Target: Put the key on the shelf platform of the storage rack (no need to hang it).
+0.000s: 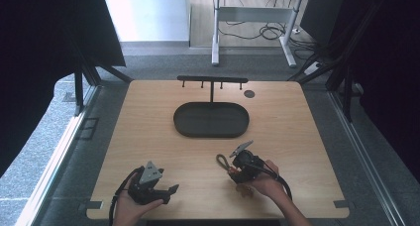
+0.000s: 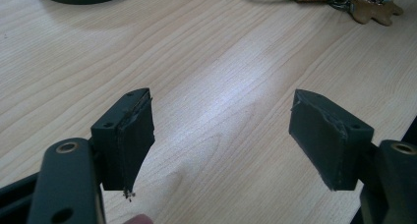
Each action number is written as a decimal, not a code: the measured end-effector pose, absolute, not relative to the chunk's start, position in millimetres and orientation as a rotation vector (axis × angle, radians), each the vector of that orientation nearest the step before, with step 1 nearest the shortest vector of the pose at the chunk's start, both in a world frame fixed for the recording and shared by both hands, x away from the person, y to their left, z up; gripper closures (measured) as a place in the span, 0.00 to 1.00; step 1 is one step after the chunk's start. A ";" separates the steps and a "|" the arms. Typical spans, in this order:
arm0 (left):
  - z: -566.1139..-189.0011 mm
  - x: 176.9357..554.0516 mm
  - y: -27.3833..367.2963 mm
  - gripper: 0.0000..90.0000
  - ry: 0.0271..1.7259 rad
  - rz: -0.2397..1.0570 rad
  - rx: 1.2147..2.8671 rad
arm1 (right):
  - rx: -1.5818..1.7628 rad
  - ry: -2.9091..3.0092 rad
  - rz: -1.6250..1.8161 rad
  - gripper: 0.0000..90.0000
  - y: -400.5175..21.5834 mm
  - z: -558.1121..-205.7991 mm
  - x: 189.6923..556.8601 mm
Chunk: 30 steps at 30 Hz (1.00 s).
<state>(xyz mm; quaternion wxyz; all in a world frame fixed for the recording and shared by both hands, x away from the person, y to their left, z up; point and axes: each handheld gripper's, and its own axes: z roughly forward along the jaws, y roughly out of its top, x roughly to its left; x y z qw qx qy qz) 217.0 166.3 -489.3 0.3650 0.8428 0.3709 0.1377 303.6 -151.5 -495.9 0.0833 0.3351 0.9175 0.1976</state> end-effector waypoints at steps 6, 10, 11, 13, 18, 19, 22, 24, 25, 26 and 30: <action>-489.2 217.0 166.4 0.28 0.954 0.354 2.168 | 0.989 2.757 0.560 0.57 -147.9 -499.6 304.9; -489.4 217.1 166.2 0.28 0.953 0.353 2.170 | 0.988 2.774 0.541 0.62 -146.3 -501.7 306.3; -489.5 217.1 166.3 0.28 0.953 0.353 2.170 | 0.992 2.776 0.538 0.63 -146.1 -502.3 306.8; -489.5 217.2 166.4 0.28 0.953 0.353 2.170 | 0.998 2.782 0.532 0.64 -145.7 -502.9 307.2; -489.4 217.1 166.5 0.28 0.954 0.354 2.169 | 1.007 2.789 0.514 0.70 -145.8 -505.6 310.0; -489.4 217.2 166.4 0.28 0.953 0.353 2.169 | 1.013 2.790 0.518 0.72 -146.4 -505.6 310.7; -489.7 217.3 166.2 0.28 0.954 0.353 2.170 | 1.013 2.795 0.519 0.73 -147.0 -505.6 311.4; -490.0 217.4 166.2 0.28 0.955 0.353 2.171 | 1.010 2.798 0.515 0.73 -147.0 -505.3 311.7; -489.9 217.3 166.1 0.28 0.955 0.353 2.171 | 1.010 2.799 0.516 0.74 -147.0 -505.3 311.7; -489.9 217.3 166.1 0.28 0.955 0.353 2.171 | 1.010 2.799 0.516 0.74 -147.0 -505.3 311.7; -489.6 217.3 166.5 0.28 0.956 0.356 2.170 | 1.004 2.801 0.517 0.74 -147.3 -504.9 311.5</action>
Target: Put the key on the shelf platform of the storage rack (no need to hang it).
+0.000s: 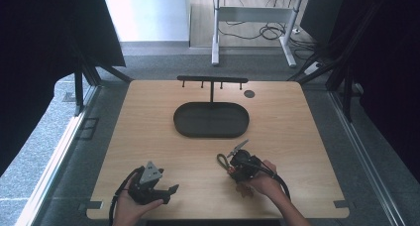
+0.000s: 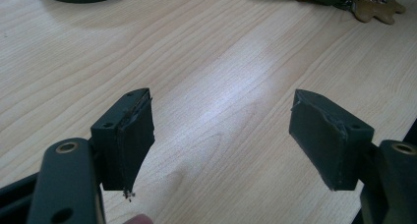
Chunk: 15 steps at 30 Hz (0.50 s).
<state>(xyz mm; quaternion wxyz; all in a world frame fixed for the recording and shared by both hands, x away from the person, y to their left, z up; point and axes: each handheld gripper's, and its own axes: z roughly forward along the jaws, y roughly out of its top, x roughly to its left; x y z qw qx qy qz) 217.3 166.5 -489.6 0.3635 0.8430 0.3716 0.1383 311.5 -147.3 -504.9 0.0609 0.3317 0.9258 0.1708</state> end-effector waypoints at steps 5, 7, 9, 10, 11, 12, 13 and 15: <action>-489.7 217.4 166.6 0.28 0.959 0.357 2.170 | 1.003 2.789 0.540 0.74 -151.0 -498.6 310.7; -489.7 217.3 166.5 0.28 0.958 0.357 2.170 | 0.999 2.788 0.549 0.74 -152.1 -496.7 310.7; -489.7 217.1 166.2 0.28 0.961 0.356 2.169 | 1.001 2.782 0.556 0.74 -153.6 -492.2 310.0; -489.6 217.1 166.2 0.28 0.960 0.356 2.170 | 0.992 2.775 0.566 0.74 -154.9 -487.5 309.5; -489.5 217.0 166.1 0.28 0.960 0.356 2.170 | 0.992 2.775 0.566 0.74 -154.9 -487.5 309.5; -489.4 217.2 166.2 0.28 0.956 0.358 2.171 | 0.989 2.772 0.569 0.74 -155.5 -485.1 309.1; -489.3 217.1 166.1 0.28 0.956 0.358 2.171 | 0.992 2.770 0.571 0.74 -155.7 -482.4 308.4; -489.1 216.9 166.1 0.28 0.957 0.360 2.170 | 0.981 2.762 0.585 0.74 -156.6 -475.2 306.7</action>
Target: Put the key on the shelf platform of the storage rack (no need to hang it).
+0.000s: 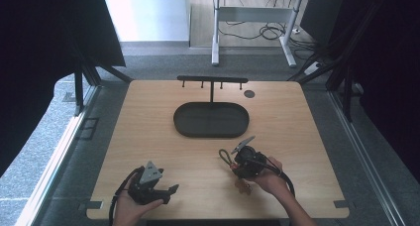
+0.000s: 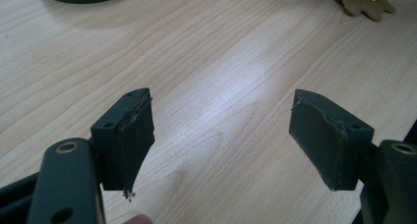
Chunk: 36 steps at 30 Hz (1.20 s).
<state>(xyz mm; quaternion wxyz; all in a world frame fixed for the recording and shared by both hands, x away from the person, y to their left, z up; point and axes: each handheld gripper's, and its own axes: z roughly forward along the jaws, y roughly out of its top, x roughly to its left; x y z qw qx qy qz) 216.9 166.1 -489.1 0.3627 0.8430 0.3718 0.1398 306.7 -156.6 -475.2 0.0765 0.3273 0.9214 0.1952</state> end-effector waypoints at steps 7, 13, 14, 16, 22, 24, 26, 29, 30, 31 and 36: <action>-489.0 216.9 166.1 0.28 0.959 0.360 2.168 | 0.967 2.739 0.607 0.74 -158.3 -462.4 305.0; -489.8 217.2 165.7 0.28 0.960 0.356 2.168 | 0.951 2.723 0.635 0.74 -162.2 -448.1 306.5; -489.7 217.1 165.7 0.28 0.959 0.357 2.168 | 0.950 2.714 0.640 0.74 -163.0 -443.5 306.7; -489.6 217.1 165.7 0.28 0.960 0.358 2.168 | 0.937 2.709 0.648 0.74 -163.5 -439.4 307.1; -489.5 217.0 164.7 0.28 0.958 0.357 2.170 | 0.927 2.698 0.659 0.74 -163.9 -429.6 308.8; -489.6 217.0 164.5 0.28 0.957 0.356 2.172 | 0.924 2.696 0.661 0.74 -164.0 -428.6 309.5; -489.8 217.0 164.4 0.28 0.957 0.355 2.173 | 0.928 2.688 0.667 0.74 -164.2 -425.8 311.7; -489.9 217.1 164.9 0.28 0.958 0.357 2.172 | 0.928 2.685 0.673 0.74 -164.1 -424.2 313.4; -489.9 217.2 165.0 0.28 0.959 0.357 2.171 | 0.927 2.684 0.674 0.74 -163.9 -423.4 314.1; -489.8 217.2 165.1 0.28 0.959 0.357 2.171 | 0.926 2.684 0.675 0.74 -163.7 -422.5 314.9; -489.9 217.2 164.8 0.28 0.958 0.357 2.172 | 0.920 2.680 0.684 0.74 -162.9 -417.9 317.5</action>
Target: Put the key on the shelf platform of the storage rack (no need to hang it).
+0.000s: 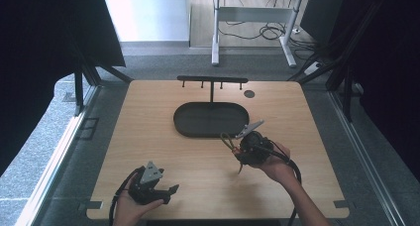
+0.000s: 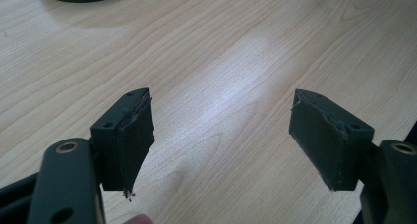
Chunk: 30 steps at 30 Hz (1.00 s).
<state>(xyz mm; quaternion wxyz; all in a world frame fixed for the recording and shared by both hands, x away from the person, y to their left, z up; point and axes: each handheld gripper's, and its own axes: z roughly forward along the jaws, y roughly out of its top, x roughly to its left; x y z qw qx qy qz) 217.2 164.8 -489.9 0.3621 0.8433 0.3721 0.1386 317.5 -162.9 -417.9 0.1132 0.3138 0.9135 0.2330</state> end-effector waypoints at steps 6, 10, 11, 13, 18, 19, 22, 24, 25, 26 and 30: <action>-490.3 217.4 164.0 0.28 0.954 0.354 2.178 | 0.913 2.673 0.681 0.74 -160.5 -413.8 318.6; -490.8 217.6 163.6 0.28 0.954 0.355 2.182 | 0.907 2.668 0.684 0.74 -160.1 -410.9 319.7; -490.8 217.6 163.6 0.28 0.954 0.355 2.182 | 0.907 2.668 0.684 0.74 -160.1 -410.9 319.7; -490.6 217.5 163.5 0.28 0.953 0.355 2.181 | 0.904 2.666 0.684 0.74 -160.0 -408.7 320.7; -490.8 217.6 163.6 0.28 0.955 0.355 2.182 | 0.890 2.661 0.677 0.74 -158.6 -406.3 323.2; -491.0 217.6 163.4 0.28 0.953 0.353 2.182 | 0.891 2.662 0.671 0.74 -158.0 -405.6 323.5; -491.3 217.6 162.4 0.28 0.949 0.347 2.187 | 0.887 2.658 0.675 0.74 -156.3 -404.2 324.8; -491.5 217.6 162.1 0.28 0.948 0.347 2.190 | 0.883 2.658 0.676 0.74 -155.9 -403.8 325.2; -491.6 217.6 161.8 0.28 0.949 0.349 2.190 | 0.882 2.658 0.672 0.74 -154.9 -403.2 325.8; -491.6 217.6 161.8 0.28 0.949 0.349 2.190 | 0.882 2.658 0.672 0.74 -154.9 -403.2 325.8; -491.5 217.8 162.3 0.28 0.949 0.347 2.190 | 0.879 2.654 0.678 0.74 -154.2 -401.0 327.5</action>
